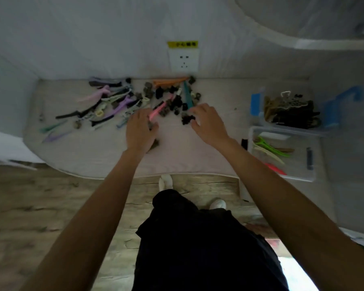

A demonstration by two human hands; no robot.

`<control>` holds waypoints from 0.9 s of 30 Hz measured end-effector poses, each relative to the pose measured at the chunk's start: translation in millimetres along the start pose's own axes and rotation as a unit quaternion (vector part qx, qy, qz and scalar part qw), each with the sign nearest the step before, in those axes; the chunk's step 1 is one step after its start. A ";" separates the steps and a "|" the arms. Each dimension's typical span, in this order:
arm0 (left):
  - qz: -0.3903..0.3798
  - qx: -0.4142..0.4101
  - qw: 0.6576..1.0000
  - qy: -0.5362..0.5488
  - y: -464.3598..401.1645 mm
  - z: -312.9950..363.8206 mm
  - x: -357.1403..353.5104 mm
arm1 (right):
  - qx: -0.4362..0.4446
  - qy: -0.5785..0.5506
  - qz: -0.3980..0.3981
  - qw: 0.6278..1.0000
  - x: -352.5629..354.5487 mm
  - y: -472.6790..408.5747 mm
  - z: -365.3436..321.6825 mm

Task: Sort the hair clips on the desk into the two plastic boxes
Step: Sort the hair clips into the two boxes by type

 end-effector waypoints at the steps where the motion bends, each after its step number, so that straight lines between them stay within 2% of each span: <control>1: -0.013 -0.017 1.000 -0.017 -10.2 0.2 -0.7 | -0.014 0.016 -0.003 1.000 -3.7 -17.4 -0.4; 4: -0.068 -0.069 0.992 -0.083 -39.3 5.0 -9.6 | -0.052 0.092 -0.006 0.994 -15.3 -62.7 0.4; 8: -0.159 -0.059 0.980 -0.106 -58.5 -0.1 -32.9 | -0.091 0.116 -0.017 0.989 -27.5 -88.2 5.9; 15: -0.201 -0.101 0.973 -0.060 -71.5 -0.6 -41.8 | -0.144 0.141 0.021 0.979 -27.3 -85.0 11.0; 18: -0.213 -0.111 0.968 -0.079 -74.8 -1.1 -41.1 | -0.178 0.162 0.024 0.970 -24.3 -80.3 20.5; 23: -0.215 -0.117 0.966 -0.084 -75.7 -5.1 -36.5 | -0.234 0.044 0.080 0.968 -14.2 -78.7 30.9; 25: -0.209 -0.097 0.972 -0.042 -76.0 -7.3 -30.9 | -0.225 -0.039 0.125 0.966 -4.4 -77.8 26.6; 27: -0.200 -0.078 0.977 0.002 -75.5 -10.6 -25.5 | -0.181 -0.109 0.133 0.968 2.5 -80.9 13.9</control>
Point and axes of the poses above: each hand's wrist, its own y-axis away from the middle knuckle, its own x-axis out of the back of the hand, z = x × y, the point moved 8 cm from there along -y, towards the middle knuckle, and after that the axes turned 1 degree about -x, right-handed, at the moved point
